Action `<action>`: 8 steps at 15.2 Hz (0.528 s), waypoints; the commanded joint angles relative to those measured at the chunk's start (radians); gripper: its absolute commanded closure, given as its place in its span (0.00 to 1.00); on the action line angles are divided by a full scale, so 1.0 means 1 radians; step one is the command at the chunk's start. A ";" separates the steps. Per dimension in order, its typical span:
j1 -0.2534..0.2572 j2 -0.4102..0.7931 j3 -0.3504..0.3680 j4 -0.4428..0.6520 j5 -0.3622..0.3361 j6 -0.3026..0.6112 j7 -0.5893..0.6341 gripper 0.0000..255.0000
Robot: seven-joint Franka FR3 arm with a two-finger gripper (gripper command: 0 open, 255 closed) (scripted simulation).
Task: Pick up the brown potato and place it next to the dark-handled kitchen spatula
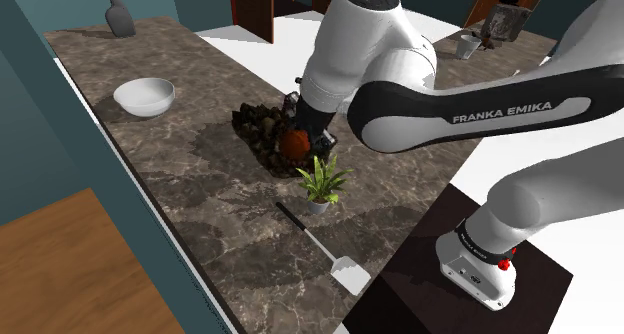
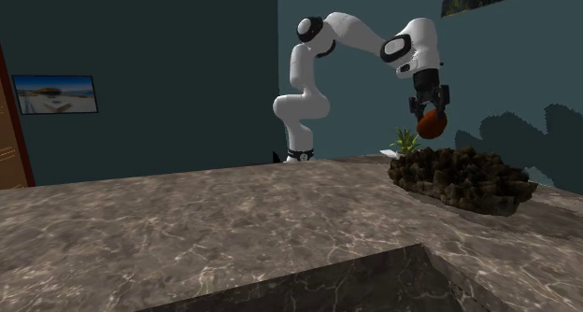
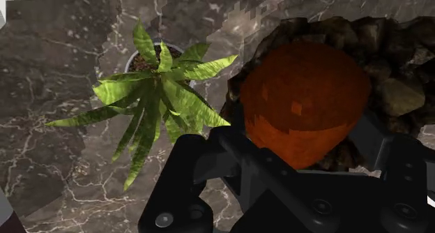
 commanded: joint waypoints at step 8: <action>-0.609 0.142 0.760 0.332 -0.139 -0.086 0.266 1.00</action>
